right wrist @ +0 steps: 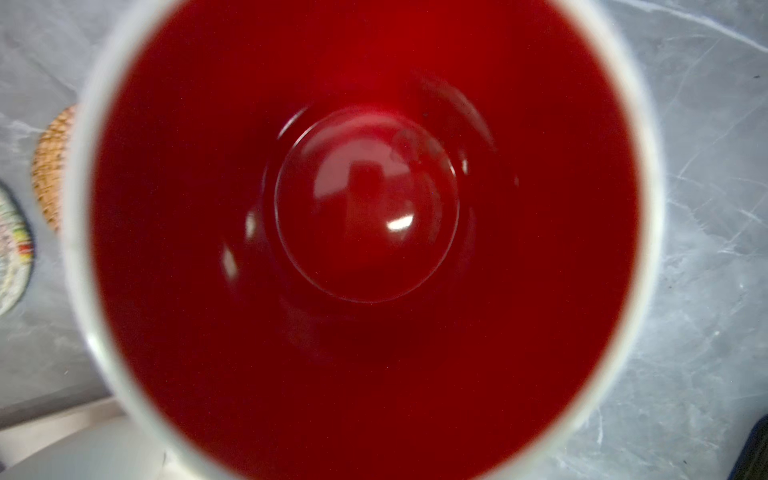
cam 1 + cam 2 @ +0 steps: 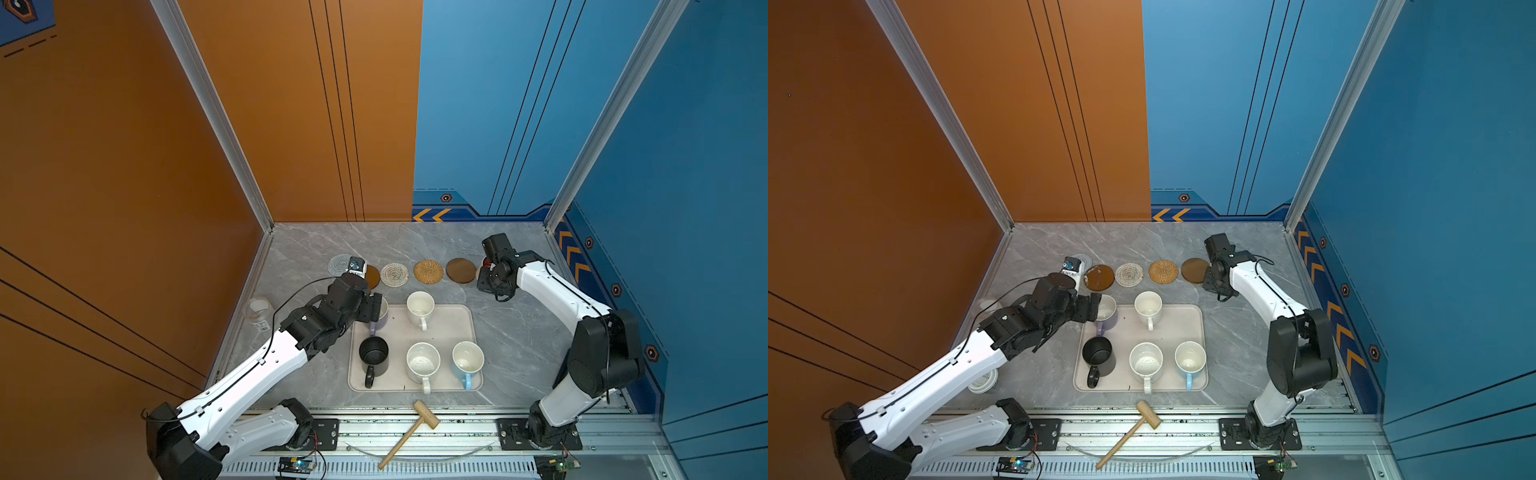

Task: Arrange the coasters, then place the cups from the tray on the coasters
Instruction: 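Lift the red-lined mug and carry it onto the cork paw-print coaster with right gripper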

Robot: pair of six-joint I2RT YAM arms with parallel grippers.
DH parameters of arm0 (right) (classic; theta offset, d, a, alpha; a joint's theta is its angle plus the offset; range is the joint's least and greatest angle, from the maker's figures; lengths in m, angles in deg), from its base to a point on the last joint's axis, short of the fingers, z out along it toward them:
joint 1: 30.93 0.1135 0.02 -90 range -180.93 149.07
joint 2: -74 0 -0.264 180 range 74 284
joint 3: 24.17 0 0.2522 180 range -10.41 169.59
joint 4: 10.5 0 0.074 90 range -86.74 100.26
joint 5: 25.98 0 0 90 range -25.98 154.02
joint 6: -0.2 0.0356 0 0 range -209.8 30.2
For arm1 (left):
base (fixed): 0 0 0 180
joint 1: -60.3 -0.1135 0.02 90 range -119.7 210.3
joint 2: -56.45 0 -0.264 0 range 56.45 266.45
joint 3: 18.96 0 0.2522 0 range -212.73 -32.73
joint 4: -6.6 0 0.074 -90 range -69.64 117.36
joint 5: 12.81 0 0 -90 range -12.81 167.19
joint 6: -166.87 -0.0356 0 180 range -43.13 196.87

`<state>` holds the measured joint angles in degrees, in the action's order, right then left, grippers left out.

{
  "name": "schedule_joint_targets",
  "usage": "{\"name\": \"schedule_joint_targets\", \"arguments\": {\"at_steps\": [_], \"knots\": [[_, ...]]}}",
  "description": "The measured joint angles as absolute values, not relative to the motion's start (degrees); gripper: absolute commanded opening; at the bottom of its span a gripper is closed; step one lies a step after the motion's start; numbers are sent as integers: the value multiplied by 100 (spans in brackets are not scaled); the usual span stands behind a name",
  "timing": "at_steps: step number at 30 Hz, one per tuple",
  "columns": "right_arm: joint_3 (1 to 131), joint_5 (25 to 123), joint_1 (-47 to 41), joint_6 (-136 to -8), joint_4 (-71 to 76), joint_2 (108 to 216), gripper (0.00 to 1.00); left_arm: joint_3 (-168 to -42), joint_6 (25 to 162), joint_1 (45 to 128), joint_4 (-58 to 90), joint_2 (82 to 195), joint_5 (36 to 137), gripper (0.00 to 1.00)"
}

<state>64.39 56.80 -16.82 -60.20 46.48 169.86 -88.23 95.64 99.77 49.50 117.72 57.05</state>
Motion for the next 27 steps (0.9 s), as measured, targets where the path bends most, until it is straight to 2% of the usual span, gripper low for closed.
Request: {"name": "schedule_joint_targets", "arguments": {"at_steps": [11, 27], "knots": [[7165, 5826, -2301, -6372, 4519, 17991, 0, -8965, 9559, 9974, 4800, 12080, 5659, 90], [7676, 5975, -2462, -6481, 4412, 18846, 0, -8976, 9603, 9974, 4797, 12170, 5657, 90]]}}
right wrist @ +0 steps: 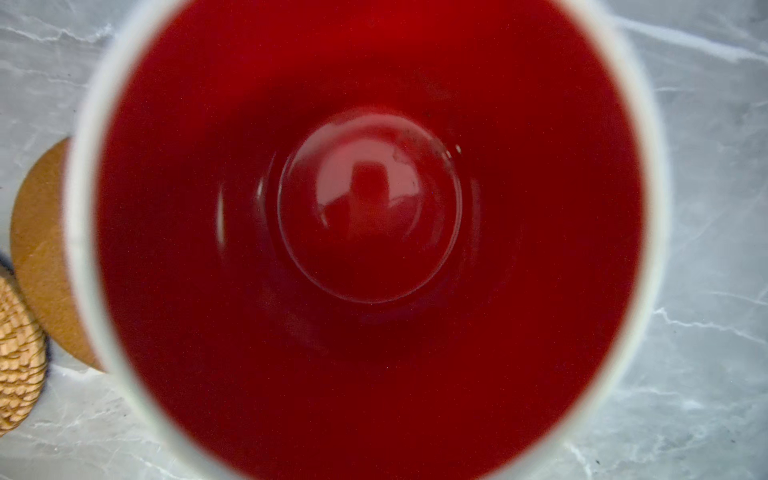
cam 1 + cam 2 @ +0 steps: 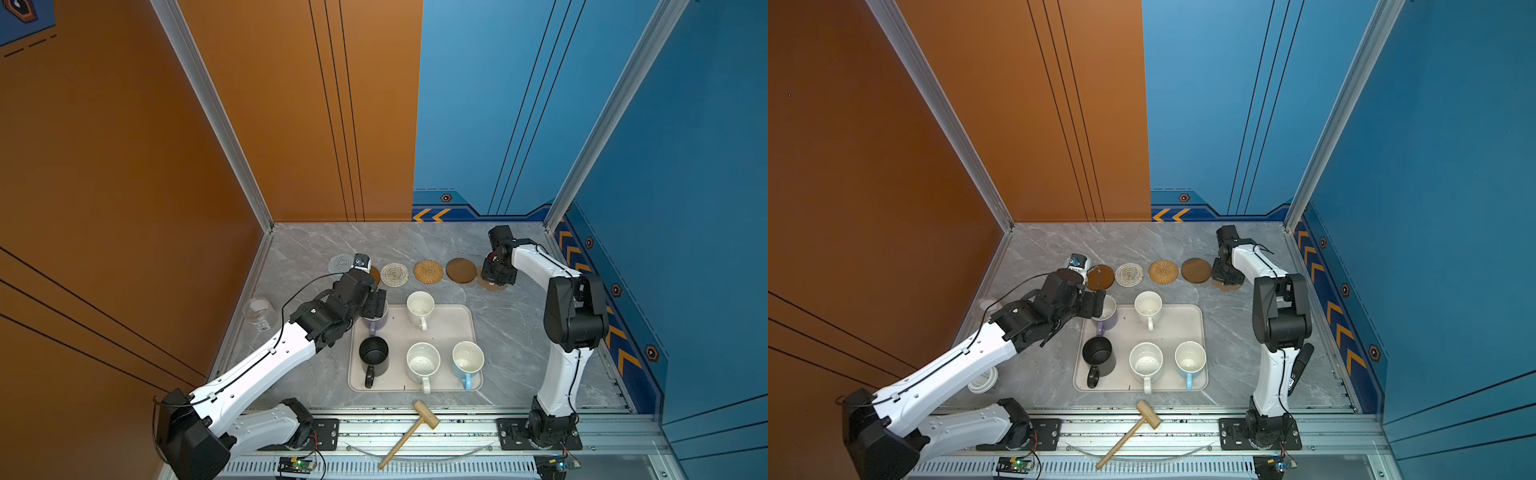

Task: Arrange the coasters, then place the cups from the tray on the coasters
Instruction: 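Lift the red-lined mug and carry it onto the cork paw-print coaster with right gripper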

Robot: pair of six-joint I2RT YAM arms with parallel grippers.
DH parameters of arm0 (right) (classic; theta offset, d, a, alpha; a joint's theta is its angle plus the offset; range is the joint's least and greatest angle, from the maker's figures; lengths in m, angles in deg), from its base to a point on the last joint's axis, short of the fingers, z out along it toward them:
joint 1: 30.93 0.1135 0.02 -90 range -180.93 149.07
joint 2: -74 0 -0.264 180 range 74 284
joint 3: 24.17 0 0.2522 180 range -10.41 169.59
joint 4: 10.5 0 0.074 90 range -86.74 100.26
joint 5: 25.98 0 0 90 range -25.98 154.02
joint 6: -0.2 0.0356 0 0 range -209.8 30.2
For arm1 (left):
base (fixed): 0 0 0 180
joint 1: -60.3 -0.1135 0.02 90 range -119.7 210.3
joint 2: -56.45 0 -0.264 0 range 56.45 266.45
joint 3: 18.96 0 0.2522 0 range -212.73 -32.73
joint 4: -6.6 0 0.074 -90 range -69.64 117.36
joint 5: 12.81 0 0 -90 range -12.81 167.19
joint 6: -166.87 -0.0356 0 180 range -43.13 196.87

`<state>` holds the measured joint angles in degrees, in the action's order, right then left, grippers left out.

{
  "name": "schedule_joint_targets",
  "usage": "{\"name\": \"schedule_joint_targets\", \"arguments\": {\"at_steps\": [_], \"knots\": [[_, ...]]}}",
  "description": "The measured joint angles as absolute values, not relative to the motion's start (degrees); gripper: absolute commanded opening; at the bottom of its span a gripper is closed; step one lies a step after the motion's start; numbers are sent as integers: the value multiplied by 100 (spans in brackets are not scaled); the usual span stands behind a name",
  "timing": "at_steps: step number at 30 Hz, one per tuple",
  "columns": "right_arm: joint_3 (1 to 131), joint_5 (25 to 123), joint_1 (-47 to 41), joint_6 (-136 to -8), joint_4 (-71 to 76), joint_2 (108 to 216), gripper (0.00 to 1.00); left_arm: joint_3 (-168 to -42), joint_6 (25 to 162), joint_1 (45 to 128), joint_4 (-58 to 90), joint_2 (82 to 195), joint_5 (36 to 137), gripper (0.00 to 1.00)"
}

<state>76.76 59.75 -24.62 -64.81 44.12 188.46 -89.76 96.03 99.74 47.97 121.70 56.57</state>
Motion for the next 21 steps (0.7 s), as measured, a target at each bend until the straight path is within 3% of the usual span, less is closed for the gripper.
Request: {"name": "schedule_joint_targets", "arguments": {"at_steps": [14, 17, 21], "knots": [[7676, 5920, -2441, -6523, 4412, 18856, 1, -8976, 9608, 9974, 4797, 12142, 5655, 90], [7676, 5888, -2427, -6551, 4412, 18856, 18, -8976, 9625, 9974, 4800, 12137, 5655, 90], [7674, 5818, -2412, -6562, 4318, 18867, 30, -8976, 9625, 9974, 4800, 12137, 5655, 90]]}}
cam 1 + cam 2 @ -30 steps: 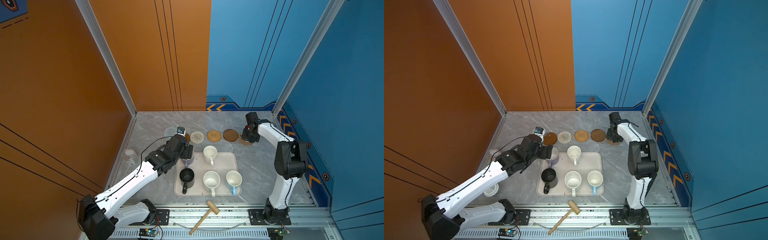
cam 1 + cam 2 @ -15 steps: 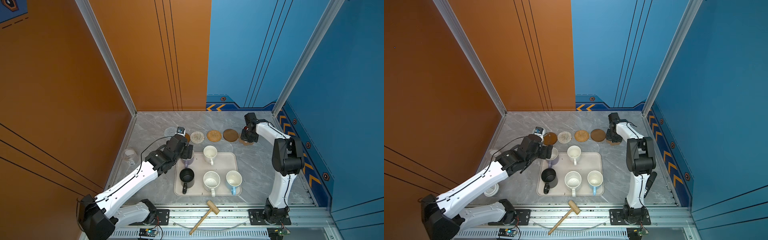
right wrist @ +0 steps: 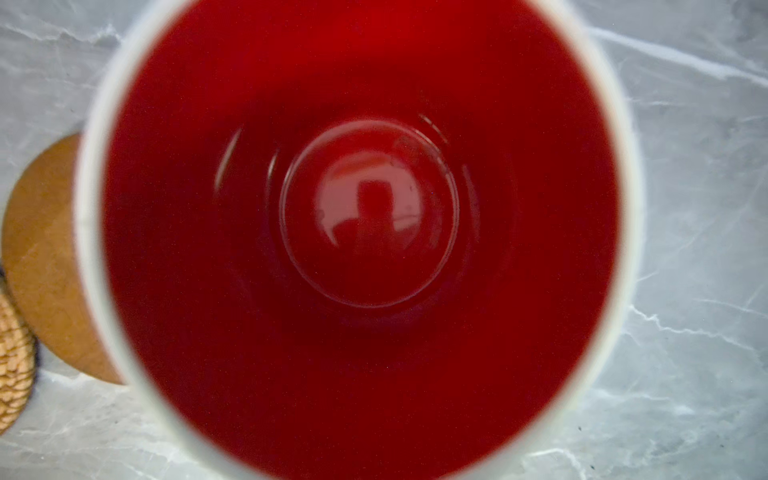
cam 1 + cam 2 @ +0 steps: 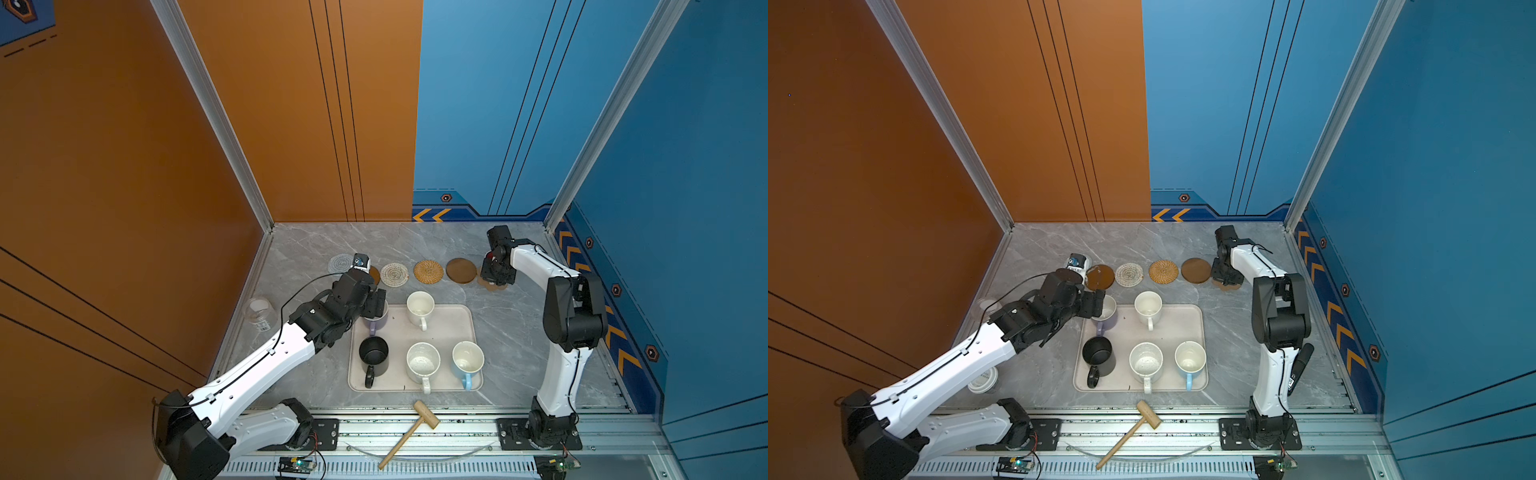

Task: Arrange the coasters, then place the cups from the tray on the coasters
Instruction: 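Release the red-lined mug with right gripper while left gripper moves over black mug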

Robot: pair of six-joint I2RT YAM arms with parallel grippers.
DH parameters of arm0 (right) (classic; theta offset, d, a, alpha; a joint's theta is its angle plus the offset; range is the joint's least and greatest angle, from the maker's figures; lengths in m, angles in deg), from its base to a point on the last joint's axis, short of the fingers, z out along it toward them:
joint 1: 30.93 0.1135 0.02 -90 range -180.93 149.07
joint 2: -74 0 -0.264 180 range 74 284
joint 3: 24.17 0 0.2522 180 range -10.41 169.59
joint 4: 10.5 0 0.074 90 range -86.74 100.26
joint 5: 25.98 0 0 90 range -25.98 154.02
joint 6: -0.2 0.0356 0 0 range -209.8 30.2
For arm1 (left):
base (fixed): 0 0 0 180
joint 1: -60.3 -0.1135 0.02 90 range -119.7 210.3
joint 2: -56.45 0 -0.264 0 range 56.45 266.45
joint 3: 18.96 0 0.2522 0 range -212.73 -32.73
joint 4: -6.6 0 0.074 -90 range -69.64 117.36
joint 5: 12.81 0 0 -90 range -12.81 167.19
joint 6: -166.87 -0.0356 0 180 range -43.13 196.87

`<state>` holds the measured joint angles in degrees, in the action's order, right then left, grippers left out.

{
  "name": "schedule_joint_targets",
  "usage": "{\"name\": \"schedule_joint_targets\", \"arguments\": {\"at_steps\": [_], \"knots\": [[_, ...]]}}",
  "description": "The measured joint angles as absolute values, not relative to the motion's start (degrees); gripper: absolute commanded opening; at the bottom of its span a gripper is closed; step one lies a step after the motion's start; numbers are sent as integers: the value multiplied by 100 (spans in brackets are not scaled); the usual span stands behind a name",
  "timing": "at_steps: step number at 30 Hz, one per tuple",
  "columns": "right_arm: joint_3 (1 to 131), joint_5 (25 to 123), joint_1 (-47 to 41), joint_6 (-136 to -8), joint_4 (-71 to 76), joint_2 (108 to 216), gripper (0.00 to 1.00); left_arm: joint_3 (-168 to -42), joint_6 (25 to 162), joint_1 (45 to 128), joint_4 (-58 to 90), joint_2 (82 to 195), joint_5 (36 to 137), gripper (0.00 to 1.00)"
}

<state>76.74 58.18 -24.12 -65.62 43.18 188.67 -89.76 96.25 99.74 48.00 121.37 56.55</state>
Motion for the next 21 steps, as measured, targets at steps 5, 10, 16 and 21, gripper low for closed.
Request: {"name": "schedule_joint_targets", "arguments": {"at_steps": [5, 10, 16, 21], "knots": [[7613, 5774, -2410, -6577, 4159, 18867, 39, -8976, 9625, 9974, 4800, 12115, 5655, 90], [7467, 5774, -2382, -6560, 4109, 18867, 49, -8976, 9627, 9974, 4800, 12028, 5655, 90], [7115, 5754, -2307, -6477, 3982, 18743, 71, -8976, 9627, 9974, 4835, 11816, 5613, 87], [6739, 5665, -2191, -6429, 3912, 18011, 78, -8976, 9706, 10036, 5169, 11455, 5567, 79]]}}
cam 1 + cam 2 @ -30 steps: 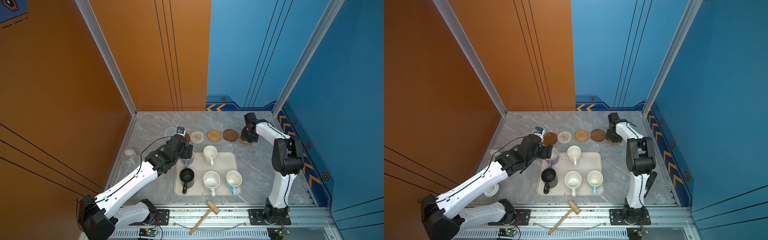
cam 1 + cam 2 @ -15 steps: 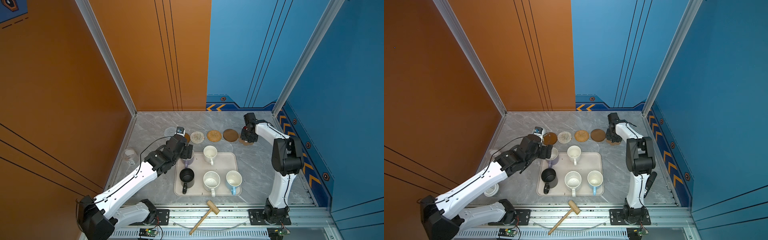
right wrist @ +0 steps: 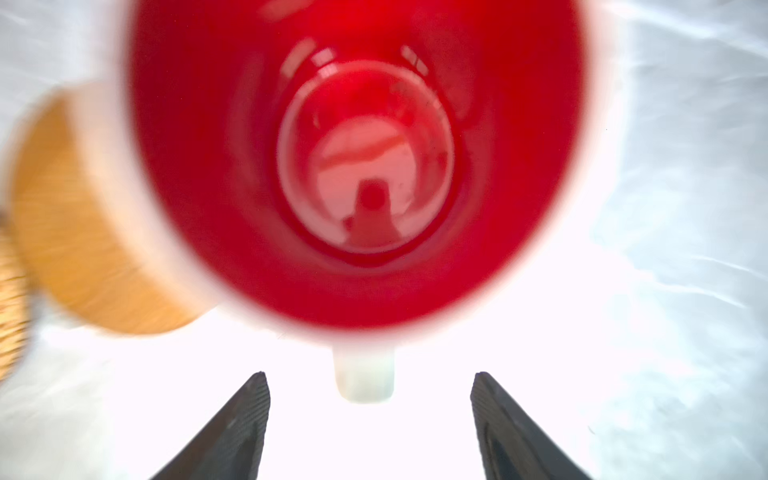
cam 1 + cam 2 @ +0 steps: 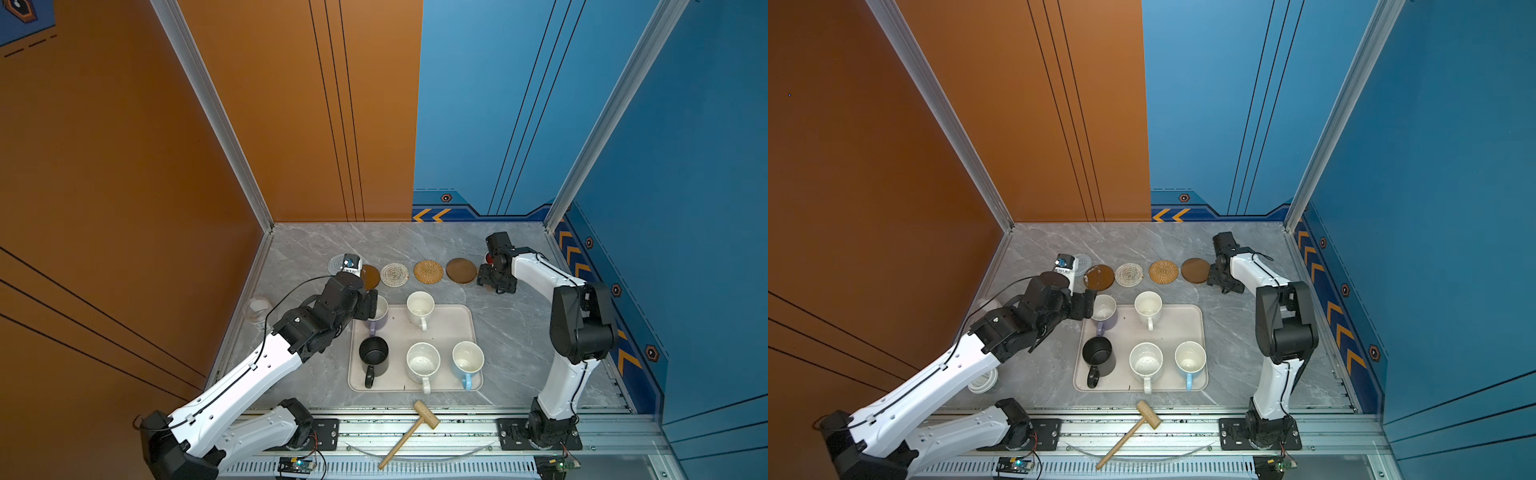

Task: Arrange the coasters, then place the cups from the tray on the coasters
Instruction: 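Release the red-lined mug with right gripper while left gripper moves over black mug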

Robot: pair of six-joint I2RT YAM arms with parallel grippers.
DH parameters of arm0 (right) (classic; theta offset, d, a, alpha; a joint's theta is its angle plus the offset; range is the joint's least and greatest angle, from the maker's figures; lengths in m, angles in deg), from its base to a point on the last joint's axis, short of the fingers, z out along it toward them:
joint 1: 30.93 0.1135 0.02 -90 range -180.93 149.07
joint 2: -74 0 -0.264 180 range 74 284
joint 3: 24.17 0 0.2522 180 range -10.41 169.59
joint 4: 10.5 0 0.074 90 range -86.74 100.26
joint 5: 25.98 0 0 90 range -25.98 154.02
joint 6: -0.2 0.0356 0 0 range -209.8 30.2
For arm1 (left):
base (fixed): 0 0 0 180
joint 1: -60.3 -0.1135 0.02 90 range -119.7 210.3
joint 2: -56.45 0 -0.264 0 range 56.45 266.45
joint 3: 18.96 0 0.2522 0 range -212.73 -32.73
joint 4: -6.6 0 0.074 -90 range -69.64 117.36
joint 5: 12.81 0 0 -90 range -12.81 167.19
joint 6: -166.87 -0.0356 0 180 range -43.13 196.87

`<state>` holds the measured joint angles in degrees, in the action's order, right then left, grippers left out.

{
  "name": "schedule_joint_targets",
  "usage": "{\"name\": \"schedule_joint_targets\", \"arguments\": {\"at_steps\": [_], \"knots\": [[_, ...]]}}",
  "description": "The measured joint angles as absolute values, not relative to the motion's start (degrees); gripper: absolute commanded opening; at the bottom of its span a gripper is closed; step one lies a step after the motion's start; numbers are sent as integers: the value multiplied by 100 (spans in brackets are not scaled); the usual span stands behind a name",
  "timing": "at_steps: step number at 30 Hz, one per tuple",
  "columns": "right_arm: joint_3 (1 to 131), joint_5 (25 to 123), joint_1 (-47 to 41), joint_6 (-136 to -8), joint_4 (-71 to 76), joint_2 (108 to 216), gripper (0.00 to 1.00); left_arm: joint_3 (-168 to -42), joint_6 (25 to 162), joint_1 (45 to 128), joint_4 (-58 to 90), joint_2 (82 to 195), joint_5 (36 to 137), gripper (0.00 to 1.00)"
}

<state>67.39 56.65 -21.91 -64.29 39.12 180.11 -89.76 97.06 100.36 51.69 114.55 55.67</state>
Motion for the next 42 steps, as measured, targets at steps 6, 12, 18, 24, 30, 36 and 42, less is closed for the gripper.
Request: {"name": "schedule_joint_targets", "arguments": {"at_steps": [6, 12, 18, 24, 30, 36, 42], "knots": [[6487, 5621, -2049, -6424, 3733, 16935, 80, -8961, 9979, 10580, 5921, 10915, 5482, 78], [6179, 5623, -1903, -6407, 3711, 16363, 80, -8703, 10569, 11544, 6815, 10548, 5301, 78], [6024, 5625, -1811, -6407, 3713, 16113, 80, -8279, 11380, 12573, 7438, 10577, 5185, 77], [5915, 5625, -1719, -6407, 3711, 15993, 80, -7920, 12165, 13214, 7733, 10835, 5152, 76], [5792, 5625, -1671, -6405, 3711, 15956, 80, -7582, 12770, 13491, 7814, 10826, 5213, 71], [5644, 5627, -1667, -6405, 3709, 15893, 80, -7490, 13054, 13513, 7761, 11064, 5215, 68], [5499, 5627, -1667, -6405, 3709, 15781, 80, -7363, 13092, 13537, 7324, 11429, 5242, 65]]}}
